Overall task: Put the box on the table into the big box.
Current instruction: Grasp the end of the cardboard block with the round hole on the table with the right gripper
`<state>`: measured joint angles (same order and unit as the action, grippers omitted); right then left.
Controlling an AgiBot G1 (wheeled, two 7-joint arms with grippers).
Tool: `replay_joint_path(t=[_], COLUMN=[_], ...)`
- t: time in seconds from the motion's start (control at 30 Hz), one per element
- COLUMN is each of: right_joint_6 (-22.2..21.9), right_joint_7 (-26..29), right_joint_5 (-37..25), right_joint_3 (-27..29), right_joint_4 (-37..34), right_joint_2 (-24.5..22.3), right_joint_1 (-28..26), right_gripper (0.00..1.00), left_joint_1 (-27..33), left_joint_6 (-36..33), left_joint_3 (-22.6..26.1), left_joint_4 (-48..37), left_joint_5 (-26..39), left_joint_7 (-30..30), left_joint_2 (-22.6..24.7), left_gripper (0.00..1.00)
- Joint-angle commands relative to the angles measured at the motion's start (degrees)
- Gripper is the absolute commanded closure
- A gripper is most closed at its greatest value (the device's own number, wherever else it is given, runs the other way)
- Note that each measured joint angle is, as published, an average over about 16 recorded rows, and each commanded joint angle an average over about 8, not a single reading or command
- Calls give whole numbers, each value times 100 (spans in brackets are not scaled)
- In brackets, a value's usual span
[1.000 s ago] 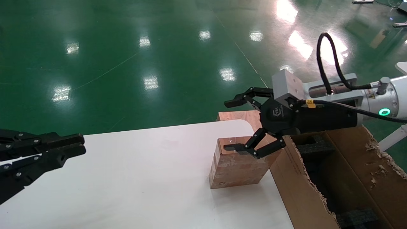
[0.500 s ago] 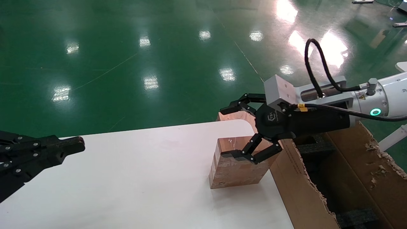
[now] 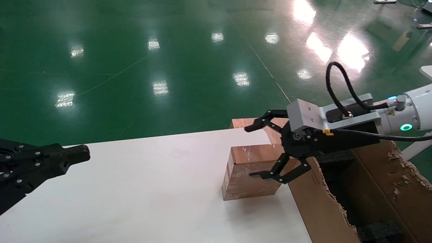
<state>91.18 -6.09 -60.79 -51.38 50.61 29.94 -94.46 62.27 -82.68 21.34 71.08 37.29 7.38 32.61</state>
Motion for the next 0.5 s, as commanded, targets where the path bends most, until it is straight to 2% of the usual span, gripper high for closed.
replay_joint_path(t=[0.03, 0.5], right_joint_6=[8, -21], right_joint_7=[-161, -1001], right_joint_5=[-32, -63], right_joint_3=[-157, -1047], right_joint_4=[-100, -1329], right_joint_2=[-46, 299], right_joint_1=[-85, -576], right_gripper=[0, 0], left_joint_1=[0, 0], left_joint_6=[0, 0], left_joint_3=[0, 0], left_joint_4=[0, 0], left_joint_5=[0, 0], left_joint_7=[0, 0], left_joint_2=[0, 0], left_gripper=[100, 100])
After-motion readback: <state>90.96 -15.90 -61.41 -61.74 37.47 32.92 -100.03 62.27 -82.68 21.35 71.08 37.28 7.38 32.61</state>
